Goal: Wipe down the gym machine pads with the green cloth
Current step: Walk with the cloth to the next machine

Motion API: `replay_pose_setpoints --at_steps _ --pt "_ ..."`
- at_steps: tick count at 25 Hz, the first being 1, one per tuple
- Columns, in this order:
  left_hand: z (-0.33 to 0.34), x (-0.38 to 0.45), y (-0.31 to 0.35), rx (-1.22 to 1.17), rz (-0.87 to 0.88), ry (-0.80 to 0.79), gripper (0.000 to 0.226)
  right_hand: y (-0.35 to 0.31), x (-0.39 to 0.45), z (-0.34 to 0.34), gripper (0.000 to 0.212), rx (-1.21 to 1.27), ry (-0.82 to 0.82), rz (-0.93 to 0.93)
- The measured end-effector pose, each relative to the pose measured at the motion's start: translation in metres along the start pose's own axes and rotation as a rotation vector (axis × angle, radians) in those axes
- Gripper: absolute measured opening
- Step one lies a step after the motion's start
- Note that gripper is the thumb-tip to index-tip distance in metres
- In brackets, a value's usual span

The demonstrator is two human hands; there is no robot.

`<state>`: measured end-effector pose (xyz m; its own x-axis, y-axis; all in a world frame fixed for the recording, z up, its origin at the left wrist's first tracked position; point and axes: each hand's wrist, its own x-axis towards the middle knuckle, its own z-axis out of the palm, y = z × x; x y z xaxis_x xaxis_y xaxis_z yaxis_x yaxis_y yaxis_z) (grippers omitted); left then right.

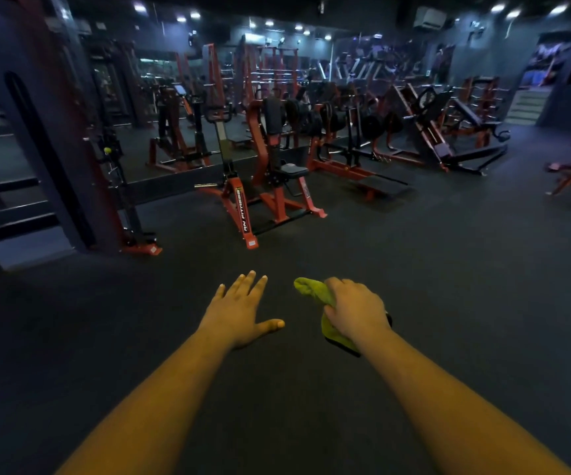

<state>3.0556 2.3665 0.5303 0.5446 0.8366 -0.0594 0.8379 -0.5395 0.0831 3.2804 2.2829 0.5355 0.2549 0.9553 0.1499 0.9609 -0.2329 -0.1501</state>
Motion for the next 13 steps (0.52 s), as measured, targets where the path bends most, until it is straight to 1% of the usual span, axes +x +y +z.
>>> replay_pose_setpoints --at_steps 4,7,10,13 --pt "0.015 0.128 -0.06 -0.05 -0.012 -0.013 0.104 -0.001 0.128 0.045 0.04 -0.016 -0.031 0.04" --pt "0.009 0.218 -0.095 -0.067 0.004 -0.054 0.103 0.0 0.213 0.062 0.04 -0.019 -0.085 0.105" --pt "-0.007 0.31 -0.118 -0.061 0.039 -0.063 0.103 0.009 0.3 0.065 0.042 -0.006 -0.07 0.138" --pt "-0.015 0.398 -0.127 -0.052 0.078 -0.074 0.103 0.026 0.382 0.07 0.044 0.011 -0.038 0.161"
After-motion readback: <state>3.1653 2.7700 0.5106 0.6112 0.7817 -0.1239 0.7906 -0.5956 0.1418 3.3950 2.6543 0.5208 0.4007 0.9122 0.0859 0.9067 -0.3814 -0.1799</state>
